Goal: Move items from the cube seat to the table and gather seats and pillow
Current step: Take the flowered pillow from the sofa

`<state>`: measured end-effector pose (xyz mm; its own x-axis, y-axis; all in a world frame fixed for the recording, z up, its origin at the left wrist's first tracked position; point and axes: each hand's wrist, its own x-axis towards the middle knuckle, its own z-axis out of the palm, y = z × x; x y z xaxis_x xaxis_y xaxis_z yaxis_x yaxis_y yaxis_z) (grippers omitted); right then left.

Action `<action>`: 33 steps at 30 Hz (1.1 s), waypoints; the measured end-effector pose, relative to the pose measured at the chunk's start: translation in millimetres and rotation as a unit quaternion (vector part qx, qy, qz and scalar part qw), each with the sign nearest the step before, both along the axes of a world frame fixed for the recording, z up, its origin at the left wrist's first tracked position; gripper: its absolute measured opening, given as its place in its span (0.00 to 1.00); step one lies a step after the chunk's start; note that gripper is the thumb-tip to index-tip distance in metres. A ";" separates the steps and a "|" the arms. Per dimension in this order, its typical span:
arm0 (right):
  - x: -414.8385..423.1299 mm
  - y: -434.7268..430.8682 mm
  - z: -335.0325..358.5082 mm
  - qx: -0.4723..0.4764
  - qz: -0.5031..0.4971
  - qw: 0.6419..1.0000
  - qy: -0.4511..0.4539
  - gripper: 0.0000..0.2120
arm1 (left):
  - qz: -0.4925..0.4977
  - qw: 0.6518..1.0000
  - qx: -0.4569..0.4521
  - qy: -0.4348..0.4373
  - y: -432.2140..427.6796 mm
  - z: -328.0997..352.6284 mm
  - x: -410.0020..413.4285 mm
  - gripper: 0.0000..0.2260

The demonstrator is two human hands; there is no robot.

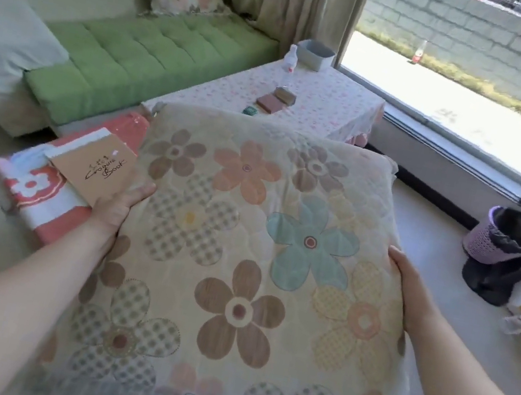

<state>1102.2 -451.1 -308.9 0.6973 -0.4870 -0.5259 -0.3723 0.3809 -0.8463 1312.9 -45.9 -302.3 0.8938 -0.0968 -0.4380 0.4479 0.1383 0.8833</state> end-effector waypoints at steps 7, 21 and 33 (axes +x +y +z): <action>80.7 -13.0 -7.6 0.007 0.128 0.990 0.054 0.29 | 0.135 0.990 0.035 -0.024 19.7 4.9 -24.7 0.26; 214.4 -46.3 -34.8 -0.075 0.380 0.913 0.126 0.44 | 0.392 0.918 0.016 0.059 -9.6 -52.7 -148.2 0.32; 232.8 1.0 -143.5 -0.111 0.424 0.877 0.195 0.34 | 0.429 0.893 0.052 0.122 -0.9 -152.1 -168.6 0.21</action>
